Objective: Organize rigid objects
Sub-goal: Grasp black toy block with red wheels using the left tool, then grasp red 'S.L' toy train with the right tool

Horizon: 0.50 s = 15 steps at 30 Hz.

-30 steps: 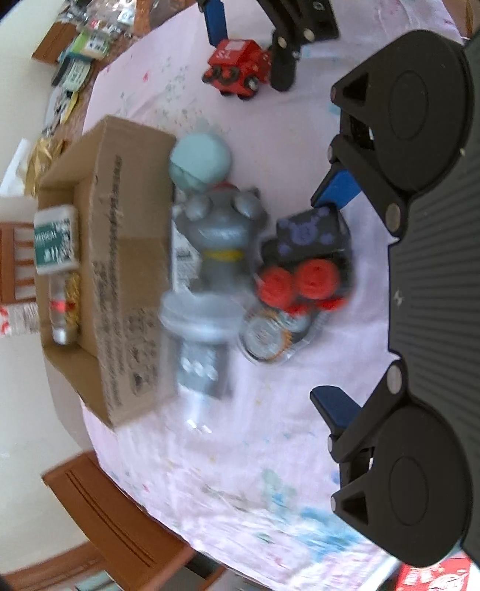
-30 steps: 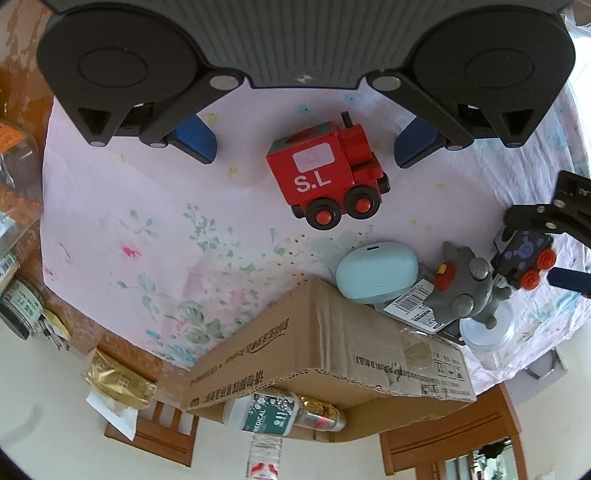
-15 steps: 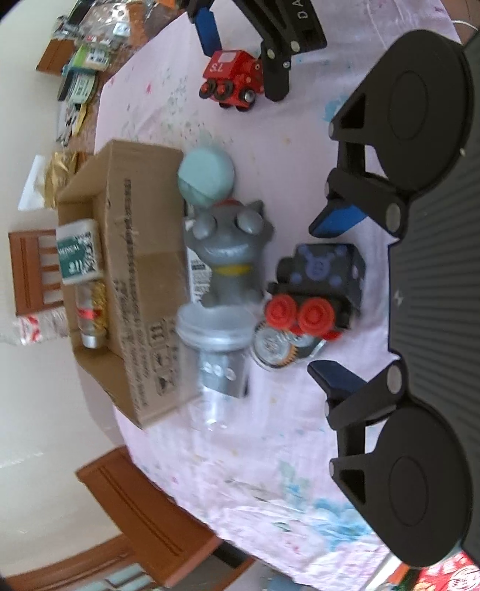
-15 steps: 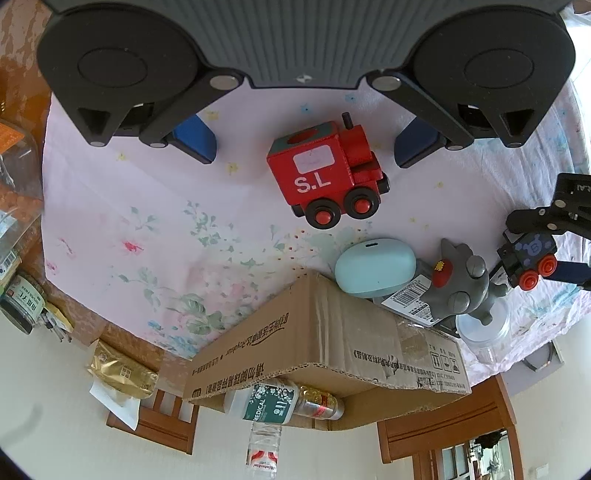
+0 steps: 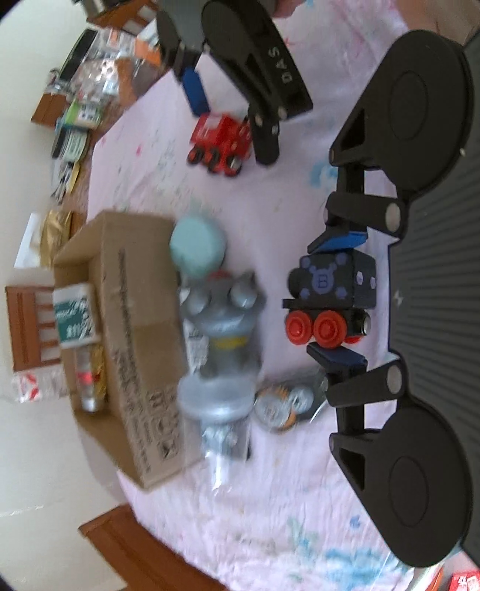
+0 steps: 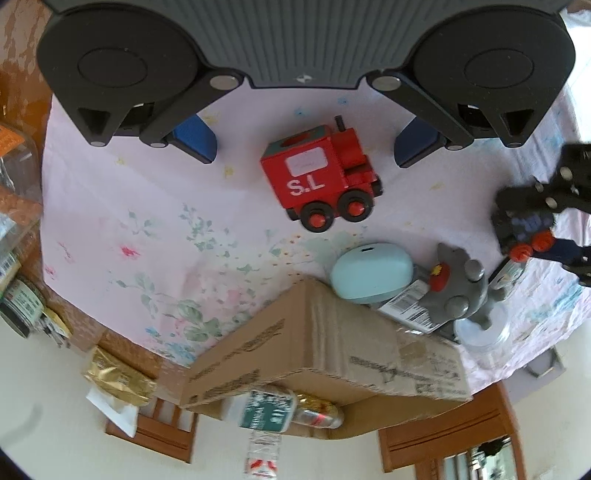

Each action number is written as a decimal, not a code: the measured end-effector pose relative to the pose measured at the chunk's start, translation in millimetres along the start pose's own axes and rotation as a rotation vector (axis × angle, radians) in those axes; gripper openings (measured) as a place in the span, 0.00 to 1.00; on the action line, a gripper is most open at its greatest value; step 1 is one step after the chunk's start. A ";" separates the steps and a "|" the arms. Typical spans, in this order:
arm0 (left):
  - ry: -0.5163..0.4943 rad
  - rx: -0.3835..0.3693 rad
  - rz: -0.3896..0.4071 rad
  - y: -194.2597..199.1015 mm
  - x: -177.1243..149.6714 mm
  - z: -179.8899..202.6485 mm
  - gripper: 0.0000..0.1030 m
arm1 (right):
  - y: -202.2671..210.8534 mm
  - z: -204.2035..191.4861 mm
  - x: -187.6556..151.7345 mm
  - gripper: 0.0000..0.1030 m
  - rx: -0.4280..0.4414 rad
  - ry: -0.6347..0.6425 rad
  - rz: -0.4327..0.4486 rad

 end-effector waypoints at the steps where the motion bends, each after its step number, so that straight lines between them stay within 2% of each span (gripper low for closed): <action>1: -0.004 -0.001 -0.006 -1.2 -1.2 1.9 0.50 | 0.9 -2.2 -0.6 1.00 0.010 0.017 0.000; 6: 0.016 0.011 -0.006 -2.2 -0.3 1.8 0.50 | 1.1 -12.1 2.4 0.98 0.056 0.100 0.002; 11: 0.029 0.019 -0.009 -0.5 -2.2 -1.2 0.53 | 2.9 -14.8 6.7 0.85 0.094 0.139 -0.008; 15: 0.036 0.026 -0.011 1.1 -4.4 -3.6 0.56 | 9.4 -22.9 1.8 0.82 0.108 0.173 -0.027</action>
Point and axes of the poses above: each gripper's, at about its wrist camera, not at the fingertips, and y roughly against the way its jaws point, z to its right, x to its top, the point moved 6 cm from there along -y, roughly the way its jaws point, and after that the axes turned 1 degree about -y, right-handed, at the moved point
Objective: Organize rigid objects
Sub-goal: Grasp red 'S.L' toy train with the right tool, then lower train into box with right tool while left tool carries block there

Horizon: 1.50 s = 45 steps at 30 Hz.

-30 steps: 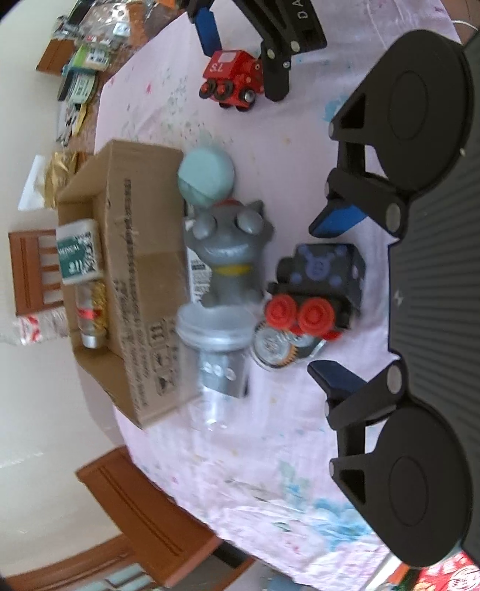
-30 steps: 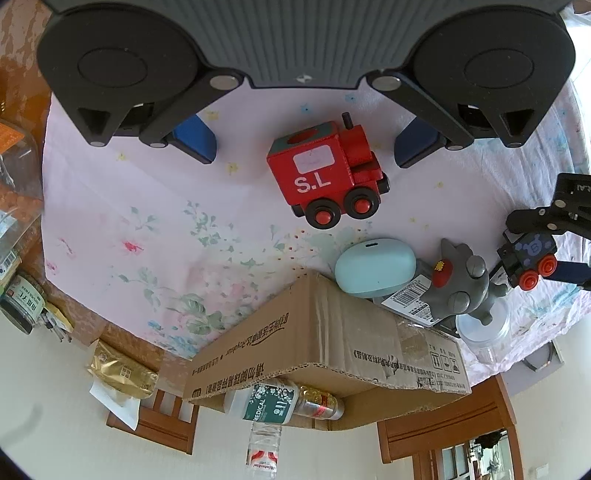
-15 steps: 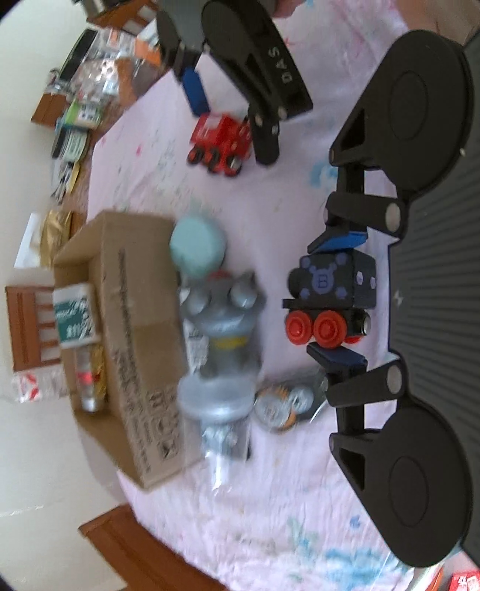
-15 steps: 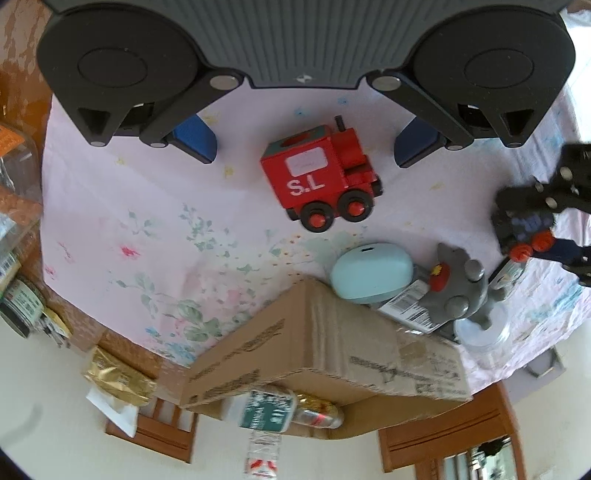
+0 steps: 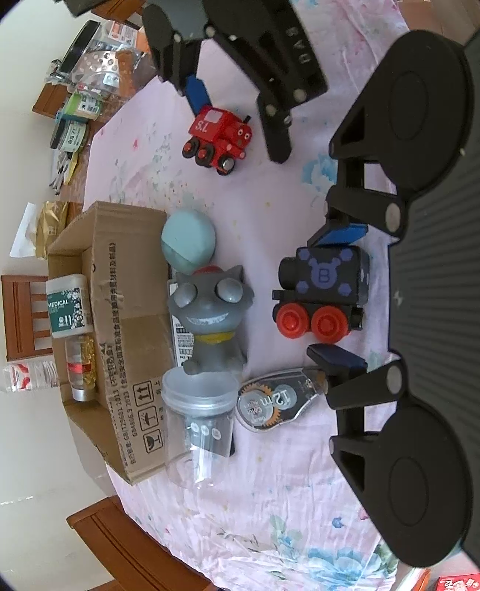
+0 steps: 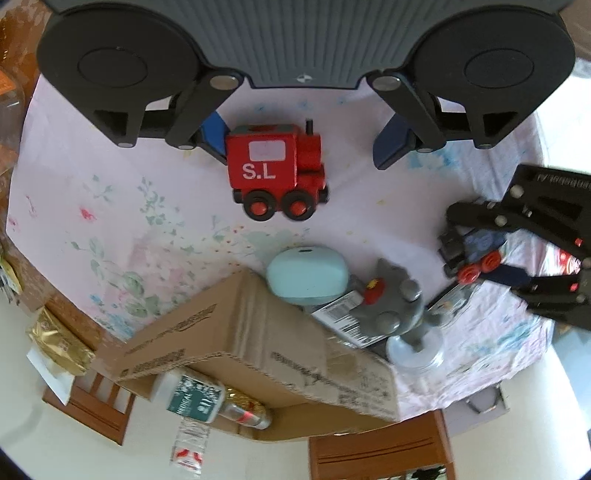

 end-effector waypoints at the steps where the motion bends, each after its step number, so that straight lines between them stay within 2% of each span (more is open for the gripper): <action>1: 0.003 0.002 -0.001 0.1 -0.1 -0.1 0.56 | 0.9 -1.3 -1.0 0.82 -0.006 0.005 0.005; 5: 0.006 0.008 0.000 0.3 -0.2 0.5 0.57 | 0.2 4.5 0.7 0.75 -0.015 -0.040 0.024; 10: 0.015 0.012 -0.004 0.3 -0.5 1.1 0.58 | 0.1 10.1 3.0 0.72 -0.039 -0.024 0.040; 13: 0.020 0.020 -0.004 -0.3 -0.8 1.3 0.61 | 0.8 13.1 2.3 0.69 -0.035 -0.026 0.047; 21: 0.021 0.014 0.009 -2.4 1.0 2.3 0.61 | -1.4 10.8 5.7 0.63 -0.015 -0.031 0.056; 25: 0.039 -0.011 0.012 -3.6 2.1 -0.7 0.54 | -1.7 11.0 6.7 0.58 -0.014 -0.029 0.057; 26: 0.039 -0.017 0.013 -3.4 2.2 -1.0 0.49 | -1.6 11.2 6.7 0.58 -0.014 -0.028 0.055; 37: 0.001 -0.048 -0.030 -1.1 5.2 -6.7 0.48 | 1.2 12.6 5.6 0.57 -0.030 -0.024 0.025; 45: -0.045 -0.082 -0.047 16.8 18.5 -13.5 0.48 | 17.9 15.5 11.2 0.57 -0.017 -0.029 0.020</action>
Point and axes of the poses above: each gripper's, at about its wrist camera, not at the fingertips, and y roughly against the way its jaws point, z to its right, x to its top, the point moved 6 cm from there along -y, roughly the way its jaws point, and after that the axes turned 1 degree about -y, right-handed, at the moved point
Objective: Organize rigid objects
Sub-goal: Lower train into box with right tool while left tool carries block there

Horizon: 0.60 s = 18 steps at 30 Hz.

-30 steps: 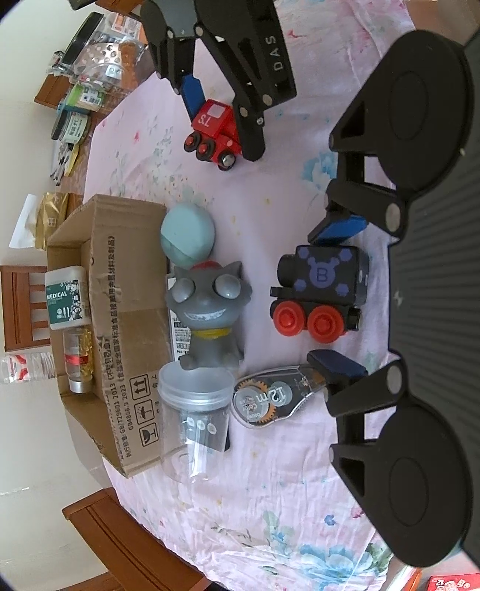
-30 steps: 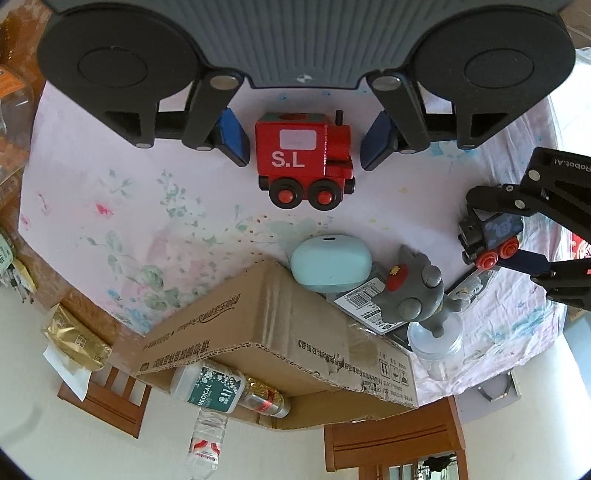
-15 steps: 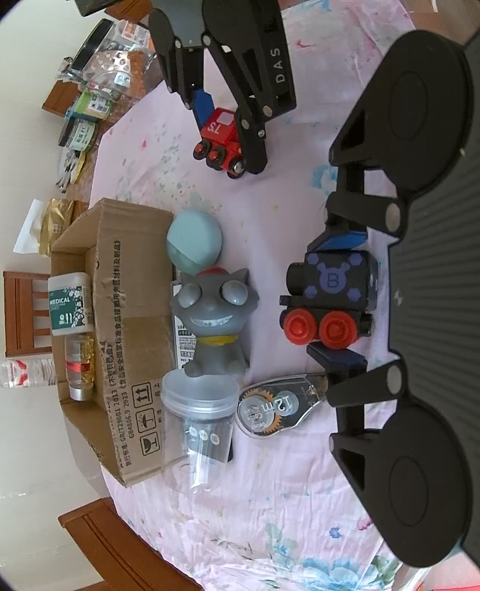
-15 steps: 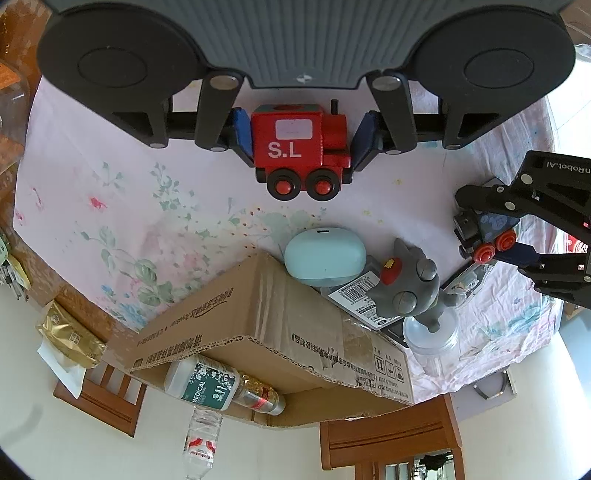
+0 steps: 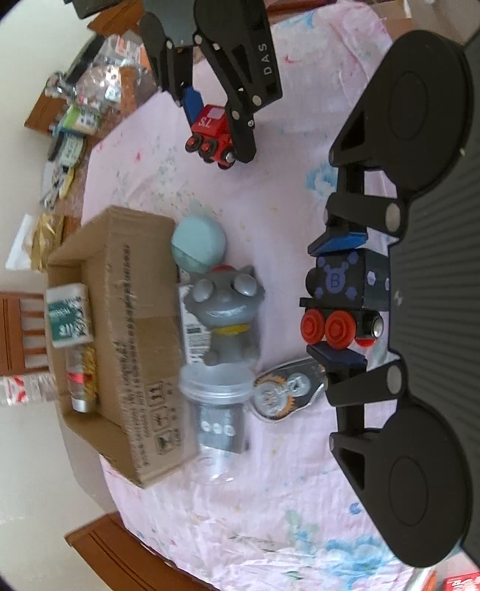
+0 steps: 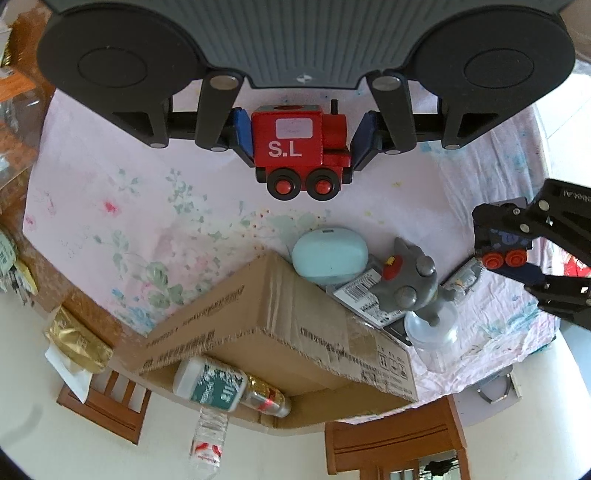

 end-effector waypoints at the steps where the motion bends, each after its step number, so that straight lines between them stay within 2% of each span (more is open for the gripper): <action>1: -0.011 0.003 0.003 2.4 2.3 -0.6 0.48 | 3.4 0.1 2.5 0.57 -0.004 0.009 0.007; 9: -0.068 -0.028 0.030 26.0 29.3 -6.4 0.48 | 29.1 4.3 33.6 0.57 -0.011 0.029 0.063; 18: -0.133 -0.052 0.116 47.1 87.2 -27.7 0.48 | 43.5 13.6 103.2 0.57 -0.030 0.041 0.162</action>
Point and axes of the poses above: each gripper's, at about its wrist camera, not at the fingertips, and y roughly against the way its jaws point, z to its right, x to its top, the point moved 6 cm from there along -y, roughly the way its jaws point, and after that the axes turned 1 degree about -y, right-handed, at the moved point
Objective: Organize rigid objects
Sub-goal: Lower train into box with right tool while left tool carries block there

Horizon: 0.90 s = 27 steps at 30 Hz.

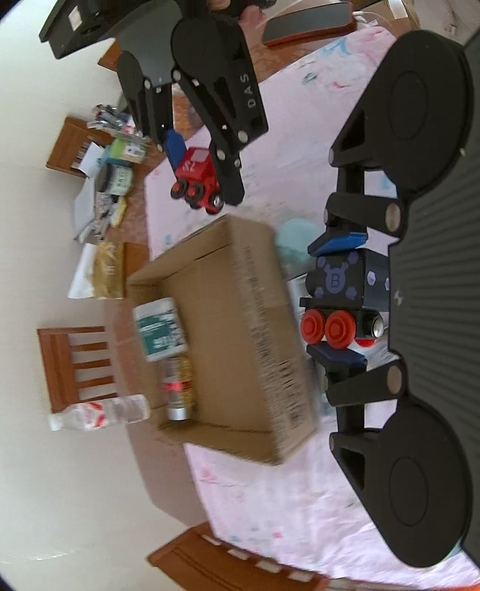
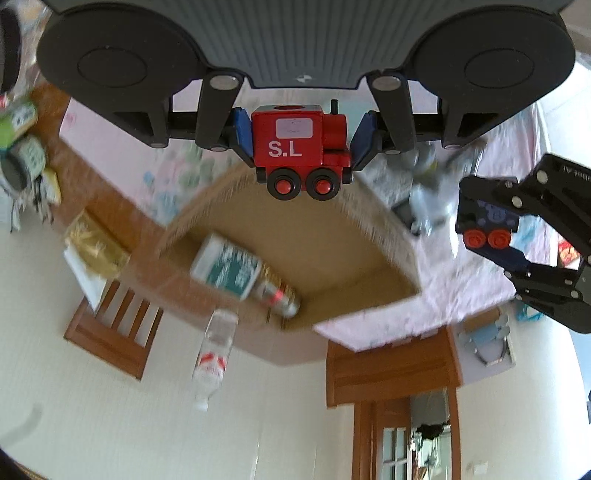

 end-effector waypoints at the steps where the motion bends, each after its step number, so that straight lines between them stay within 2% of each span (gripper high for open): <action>1: -0.010 0.001 0.008 -0.4 6.5 -4.9 0.48 | -2.3 1.1 7.7 0.57 -0.008 -0.003 0.011; 12: -0.083 0.010 0.073 -25.0 65.8 -67.7 0.48 | -61.6 26.7 69.7 0.57 -0.101 -0.087 0.022; 13: -0.087 0.008 0.077 -28.6 70.0 -72.7 0.48 | -68.0 31.1 73.8 0.60 -0.119 -0.107 0.018; 15: -0.097 0.004 0.083 -36.4 76.7 -81.2 0.48 | -76.4 38.1 78.9 0.81 -0.158 -0.143 0.025; 16: -0.100 0.001 0.082 -40.1 79.3 -84.6 0.48 | -79.1 40.9 79.5 0.95 -0.176 -0.159 0.028; 20: -0.112 -0.026 0.072 -59.8 88.3 -97.4 0.48 | -76.2 41.2 77.5 1.00 -0.201 -0.226 0.028; 27: -0.133 -0.071 0.058 -93.7 100.5 -115.1 0.48 | -66.0 24.0 65.1 1.00 -0.260 -0.318 -0.034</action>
Point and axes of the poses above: each gripper's, at about its wrist camera, not at the fingertips, and y roughly against the way its jaws point, z to its right, x to its top, the point moved 6 cm from there along -y, roughly the way its jaws point, and after that the axes turned 1 degree about -y, right-handed, at the moved point
